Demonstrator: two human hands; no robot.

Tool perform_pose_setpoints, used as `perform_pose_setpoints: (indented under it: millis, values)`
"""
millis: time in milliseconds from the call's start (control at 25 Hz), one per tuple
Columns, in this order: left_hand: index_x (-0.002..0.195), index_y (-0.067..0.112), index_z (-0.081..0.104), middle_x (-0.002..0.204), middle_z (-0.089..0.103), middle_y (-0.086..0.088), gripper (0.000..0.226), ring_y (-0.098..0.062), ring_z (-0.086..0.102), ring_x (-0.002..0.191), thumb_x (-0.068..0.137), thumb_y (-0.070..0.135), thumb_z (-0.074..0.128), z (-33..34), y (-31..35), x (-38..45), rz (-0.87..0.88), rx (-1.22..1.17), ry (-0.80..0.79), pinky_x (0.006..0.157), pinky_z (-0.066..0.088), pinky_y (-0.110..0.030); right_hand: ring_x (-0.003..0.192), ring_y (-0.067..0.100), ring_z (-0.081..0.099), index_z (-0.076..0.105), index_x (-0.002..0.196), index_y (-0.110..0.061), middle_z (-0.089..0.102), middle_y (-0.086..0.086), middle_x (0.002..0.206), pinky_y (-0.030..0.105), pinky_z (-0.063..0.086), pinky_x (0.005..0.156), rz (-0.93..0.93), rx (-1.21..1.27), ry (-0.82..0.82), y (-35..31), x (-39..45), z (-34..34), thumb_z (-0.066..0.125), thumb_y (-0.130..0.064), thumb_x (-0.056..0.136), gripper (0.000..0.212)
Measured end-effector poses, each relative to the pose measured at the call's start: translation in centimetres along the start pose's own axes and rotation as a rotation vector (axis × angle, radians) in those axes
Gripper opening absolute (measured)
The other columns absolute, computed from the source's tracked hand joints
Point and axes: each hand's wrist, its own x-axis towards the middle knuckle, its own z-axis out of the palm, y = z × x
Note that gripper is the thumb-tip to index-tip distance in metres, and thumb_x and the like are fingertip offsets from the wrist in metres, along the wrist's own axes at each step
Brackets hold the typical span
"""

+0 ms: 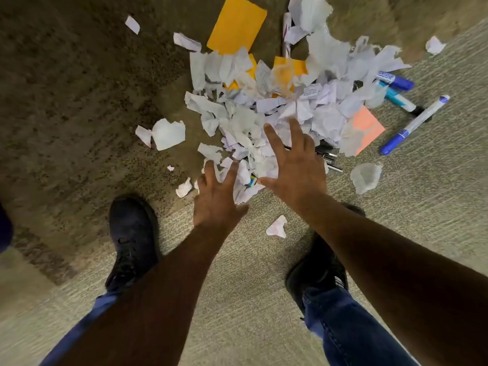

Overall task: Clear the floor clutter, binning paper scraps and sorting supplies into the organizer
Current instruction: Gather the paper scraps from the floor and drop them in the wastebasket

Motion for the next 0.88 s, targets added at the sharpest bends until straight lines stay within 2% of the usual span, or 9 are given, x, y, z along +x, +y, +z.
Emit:
perform_pose_setpoints:
  millis: [120, 200, 320, 440, 520, 640, 760, 880]
  values:
    - [0.140, 0.027, 0.034, 0.144, 0.021, -0.015, 0.071, -0.034, 0.027, 0.130, 0.080, 0.035, 0.072, 0.6, 0.3, 0.3, 0.040, -0.008, 0.101, 0.098, 0.045, -0.043, 0.132, 0.035, 0.031, -0.004, 0.148, -0.041, 0.004, 0.014, 0.156, 0.048, 0.052, 0.086, -0.016, -0.037, -0.051, -0.9, 0.8, 0.4, 0.073, -0.048, 0.077, 0.104]
    - [0.132, 0.019, 0.044, 0.139, 0.030, -0.018, 0.051, -0.034, 0.032, 0.124, 0.086, 0.024, 0.066, 1.1, 0.4, 0.8, 0.050, -0.024, 0.164, 0.096, 0.045, -0.040, 0.130, 0.033, 0.033, 0.008, 0.148, -0.037, 0.013, 0.014, 0.152, 0.044, 0.054, 0.079, -0.023, -0.057, -0.073, -0.9, 1.5, 0.9, 0.072, -0.034, 0.083, 0.091]
    - [0.125, 0.012, 0.053, 0.129, 0.043, -0.019, 0.038, -0.033, 0.049, 0.111, 0.088, 0.010, 0.061, 1.2, 0.3, 0.9, 0.079, -0.064, 0.145, 0.084, 0.051, -0.039, 0.126, 0.032, 0.037, 0.029, 0.140, -0.029, 0.028, 0.014, 0.140, 0.041, 0.053, 0.076, -0.039, -0.060, -0.099, -0.7, 2.0, 0.7, 0.068, -0.010, 0.083, 0.072]
    - [0.116, 0.005, 0.063, 0.112, 0.054, -0.020, 0.029, -0.035, 0.059, 0.089, 0.087, 0.003, 0.058, 0.9, 0.5, 0.8, 0.122, -0.104, 0.150, 0.069, 0.048, -0.036, 0.120, 0.032, 0.046, 0.042, 0.133, -0.019, 0.039, 0.015, 0.133, 0.042, 0.054, 0.079, -0.117, -0.063, -0.104, -0.5, 2.3, 0.1, 0.062, -0.006, 0.087, 0.051]
    - [0.107, 0.003, 0.068, 0.103, 0.060, -0.020, 0.023, -0.035, 0.061, 0.082, 0.087, 0.004, 0.058, 0.3, 0.5, 0.7, 0.104, -0.189, 0.195, 0.068, 0.046, -0.034, 0.111, 0.032, 0.053, 0.049, 0.128, -0.015, 0.047, 0.014, 0.128, 0.040, 0.054, 0.079, -0.147, -0.005, -0.088, -0.1, 2.4, -0.3, 0.057, -0.005, 0.089, 0.041]
    - [0.102, 0.005, 0.072, 0.097, 0.068, -0.016, 0.020, -0.028, 0.064, 0.087, 0.084, 0.011, 0.066, -1.3, 0.6, -0.4, 0.029, -0.382, 0.229, 0.078, 0.046, -0.030, 0.106, 0.034, 0.057, 0.055, 0.126, -0.011, 0.055, 0.015, 0.120, 0.040, 0.052, 0.082, -0.109, 0.121, -0.050, 0.3, 1.8, -1.7, 0.057, -0.007, 0.089, 0.037]
    - [0.098, 0.013, 0.074, 0.091, 0.073, -0.001, 0.016, -0.016, 0.068, 0.083, 0.082, 0.016, 0.073, -4.2, 0.8, -2.2, -0.163, -0.752, 0.140, 0.079, 0.055, -0.030, 0.107, 0.035, 0.057, 0.060, 0.125, -0.011, 0.061, 0.019, 0.118, 0.037, 0.048, 0.088, 0.031, 0.327, 0.038, 0.0, 0.5, -4.3, 0.060, -0.011, 0.089, 0.036]
    - [0.094, 0.019, 0.072, 0.093, 0.074, -0.002, 0.013, -0.021, 0.071, 0.087, 0.081, 0.015, 0.075, -8.0, 1.2, -3.7, -0.311, -1.133, 0.042, 0.083, 0.058, -0.038, 0.098, 0.024, 0.064, 0.065, 0.120, -0.010, 0.068, 0.015, 0.117, 0.020, 0.045, 0.085, 0.212, 0.578, 0.105, -0.7, -0.9, -7.5, 0.068, -0.017, 0.086, 0.035]
